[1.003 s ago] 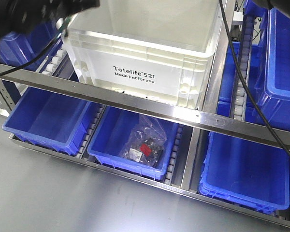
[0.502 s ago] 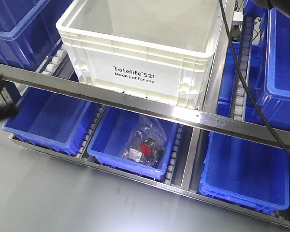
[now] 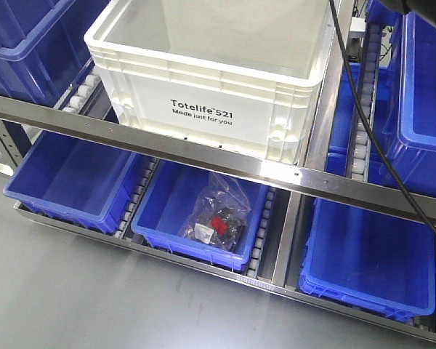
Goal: Place moving items into box and shelve
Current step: 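Withdraw both grippers up and away from the shelved crate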
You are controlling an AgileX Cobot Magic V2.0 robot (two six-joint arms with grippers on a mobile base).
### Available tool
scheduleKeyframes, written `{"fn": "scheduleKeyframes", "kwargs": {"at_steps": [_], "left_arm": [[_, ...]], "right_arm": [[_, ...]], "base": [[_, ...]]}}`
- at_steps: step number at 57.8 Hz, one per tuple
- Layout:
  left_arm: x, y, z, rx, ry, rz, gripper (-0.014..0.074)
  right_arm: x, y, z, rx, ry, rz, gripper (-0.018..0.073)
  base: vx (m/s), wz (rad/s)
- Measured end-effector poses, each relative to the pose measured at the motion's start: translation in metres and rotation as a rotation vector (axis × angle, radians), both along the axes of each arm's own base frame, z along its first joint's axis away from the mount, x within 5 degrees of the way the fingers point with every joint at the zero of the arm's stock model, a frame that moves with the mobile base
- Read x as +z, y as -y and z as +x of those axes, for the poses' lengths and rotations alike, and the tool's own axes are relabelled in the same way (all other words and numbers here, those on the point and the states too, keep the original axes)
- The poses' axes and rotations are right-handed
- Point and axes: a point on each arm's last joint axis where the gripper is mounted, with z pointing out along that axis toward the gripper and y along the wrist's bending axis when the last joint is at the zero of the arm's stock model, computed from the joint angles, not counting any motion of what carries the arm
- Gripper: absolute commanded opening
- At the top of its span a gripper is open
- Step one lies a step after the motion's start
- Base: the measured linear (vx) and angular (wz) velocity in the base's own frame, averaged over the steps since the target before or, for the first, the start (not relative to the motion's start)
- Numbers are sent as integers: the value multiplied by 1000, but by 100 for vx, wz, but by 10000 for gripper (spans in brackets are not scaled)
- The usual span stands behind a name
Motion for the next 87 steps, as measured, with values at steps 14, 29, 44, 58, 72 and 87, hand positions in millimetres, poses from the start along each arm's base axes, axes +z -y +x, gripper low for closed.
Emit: {"fn": "scheduleKeyframes", "kwargs": {"at_steps": [14,29,44,58,72,87], "left_arm": [[-11,-1,-11,-5,-61,148,-8],[-15,-1,-12,-8,-101,158,-8],[-6,-2,-11,5,0,148,-8],[0,-2,-11,12,56,142,-7],[0,-2,-11,12,56,142,-6],[0,-2,-11,12,56,142,-6]], "right_arm": [[0,0,0,-1,-1,0,-8],[0,0,0,-2,-2,-1,-8],[0,0,0,-2,-2,-1,-8],[0,0,0,-2,-2,-1,-8],[0,0,0,-2,-2,-1,-8],[0,0,0,-2,-2,-1,-8]], "base": [[0,0],[0,0],[0,0],[0,0],[0,0],[0,0]]}}
